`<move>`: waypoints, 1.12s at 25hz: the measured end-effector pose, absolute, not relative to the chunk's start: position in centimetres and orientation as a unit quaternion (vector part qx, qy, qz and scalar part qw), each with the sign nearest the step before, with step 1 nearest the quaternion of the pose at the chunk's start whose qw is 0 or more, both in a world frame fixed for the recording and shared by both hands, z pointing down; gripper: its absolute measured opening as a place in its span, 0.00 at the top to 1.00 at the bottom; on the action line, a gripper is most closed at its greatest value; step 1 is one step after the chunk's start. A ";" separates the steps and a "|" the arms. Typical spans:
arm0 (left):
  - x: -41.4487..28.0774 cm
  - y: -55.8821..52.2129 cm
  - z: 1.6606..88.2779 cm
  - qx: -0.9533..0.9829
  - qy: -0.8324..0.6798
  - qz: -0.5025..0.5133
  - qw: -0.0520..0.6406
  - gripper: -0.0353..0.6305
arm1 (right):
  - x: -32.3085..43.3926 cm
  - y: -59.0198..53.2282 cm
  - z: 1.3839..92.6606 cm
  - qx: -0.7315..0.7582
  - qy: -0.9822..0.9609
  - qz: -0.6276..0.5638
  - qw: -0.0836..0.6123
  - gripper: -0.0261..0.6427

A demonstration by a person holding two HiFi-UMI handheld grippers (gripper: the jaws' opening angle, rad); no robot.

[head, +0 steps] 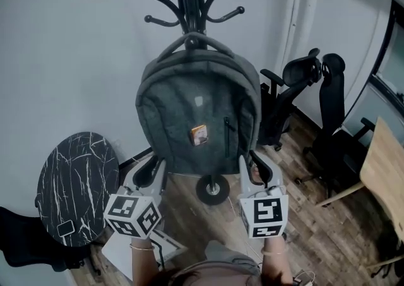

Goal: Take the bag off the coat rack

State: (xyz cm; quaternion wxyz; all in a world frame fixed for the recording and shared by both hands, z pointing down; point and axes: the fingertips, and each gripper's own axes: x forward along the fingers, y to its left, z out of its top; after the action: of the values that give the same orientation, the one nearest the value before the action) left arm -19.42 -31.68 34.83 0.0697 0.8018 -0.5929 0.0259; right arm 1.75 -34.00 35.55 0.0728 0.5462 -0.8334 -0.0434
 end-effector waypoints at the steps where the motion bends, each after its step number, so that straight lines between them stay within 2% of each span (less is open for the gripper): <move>1: -19.5 -31.9 34.9 0.801 -0.594 0.027 0.071 0.81 | 1.9 -34.3 35.7 0.547 -0.832 -0.044 0.078 0.84; 28: -22.8 -37.3 38.3 0.784 -0.610 0.040 0.109 0.60 | 3.4 -39.4 39.9 0.542 -0.833 0.001 0.115 0.63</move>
State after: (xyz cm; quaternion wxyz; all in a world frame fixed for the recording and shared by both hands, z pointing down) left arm -22.78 -37.30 38.28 0.1088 0.7840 -0.6099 0.0398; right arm 3.42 -39.36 39.89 0.1155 0.5416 -0.8326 0.0012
